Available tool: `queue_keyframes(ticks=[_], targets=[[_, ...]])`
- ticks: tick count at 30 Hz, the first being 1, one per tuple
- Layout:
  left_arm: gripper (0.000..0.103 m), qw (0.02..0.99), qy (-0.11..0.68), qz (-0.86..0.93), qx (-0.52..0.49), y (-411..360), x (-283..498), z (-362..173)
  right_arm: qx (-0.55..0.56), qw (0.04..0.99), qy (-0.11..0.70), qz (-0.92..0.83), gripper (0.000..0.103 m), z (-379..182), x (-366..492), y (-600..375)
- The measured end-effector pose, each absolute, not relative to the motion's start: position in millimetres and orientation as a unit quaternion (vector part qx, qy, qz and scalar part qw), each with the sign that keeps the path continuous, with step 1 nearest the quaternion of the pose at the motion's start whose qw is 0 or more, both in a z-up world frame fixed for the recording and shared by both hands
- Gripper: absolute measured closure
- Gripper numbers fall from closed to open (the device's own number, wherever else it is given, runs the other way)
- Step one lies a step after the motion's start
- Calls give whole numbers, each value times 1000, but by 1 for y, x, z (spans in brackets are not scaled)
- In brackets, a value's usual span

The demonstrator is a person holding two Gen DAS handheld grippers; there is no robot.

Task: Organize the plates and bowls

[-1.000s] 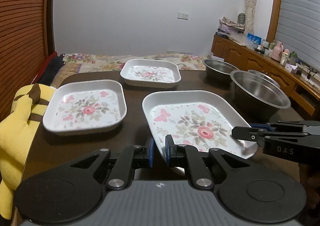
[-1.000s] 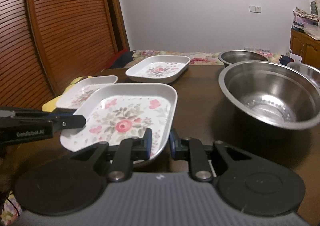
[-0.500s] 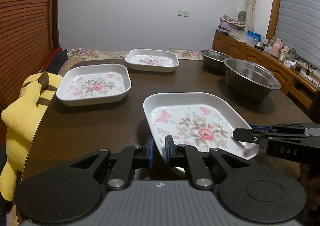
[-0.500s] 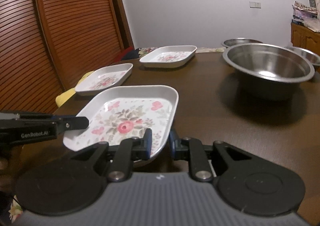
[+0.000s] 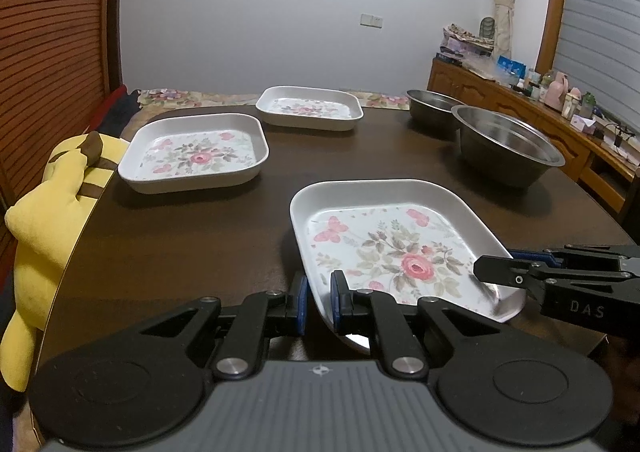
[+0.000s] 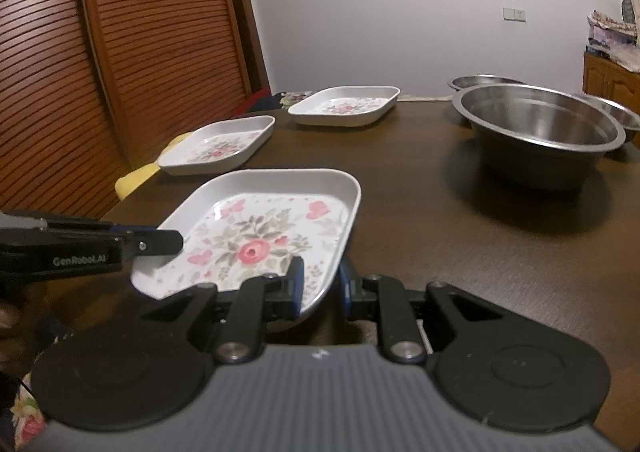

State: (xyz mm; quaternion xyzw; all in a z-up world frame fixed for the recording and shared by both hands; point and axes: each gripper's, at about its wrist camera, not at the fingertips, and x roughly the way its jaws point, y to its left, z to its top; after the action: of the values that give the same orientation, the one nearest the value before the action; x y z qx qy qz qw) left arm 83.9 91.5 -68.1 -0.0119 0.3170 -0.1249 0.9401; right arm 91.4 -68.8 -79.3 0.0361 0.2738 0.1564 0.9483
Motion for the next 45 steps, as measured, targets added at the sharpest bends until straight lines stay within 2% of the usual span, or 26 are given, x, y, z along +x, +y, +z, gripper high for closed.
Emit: queue_keyframes(ticks=[21, 31, 35, 36, 40, 45], targets=[[89, 940, 320, -111, -30, 99, 90, -71, 47, 950, 265, 157, 82, -80, 88, -71], [87, 948, 299, -101, -32, 121, 95, -47, 54, 956, 232, 174, 81, -37, 93, -84], [79, 951, 293, -95, -34, 140, 111, -36, 42, 957, 220, 186, 78, -17, 106, -75], [77, 952, 291, -95, -36, 145, 114, -34, 39, 956, 219, 191, 73, -14, 110, -70], [61, 957, 280, -79, -15, 163, 134, -24, 28, 952, 223, 206, 71, -5, 130, -50], [60, 957, 283, -69, -5, 193, 160, -21, 22, 943, 236, 233, 70, 3, 150, -24]])
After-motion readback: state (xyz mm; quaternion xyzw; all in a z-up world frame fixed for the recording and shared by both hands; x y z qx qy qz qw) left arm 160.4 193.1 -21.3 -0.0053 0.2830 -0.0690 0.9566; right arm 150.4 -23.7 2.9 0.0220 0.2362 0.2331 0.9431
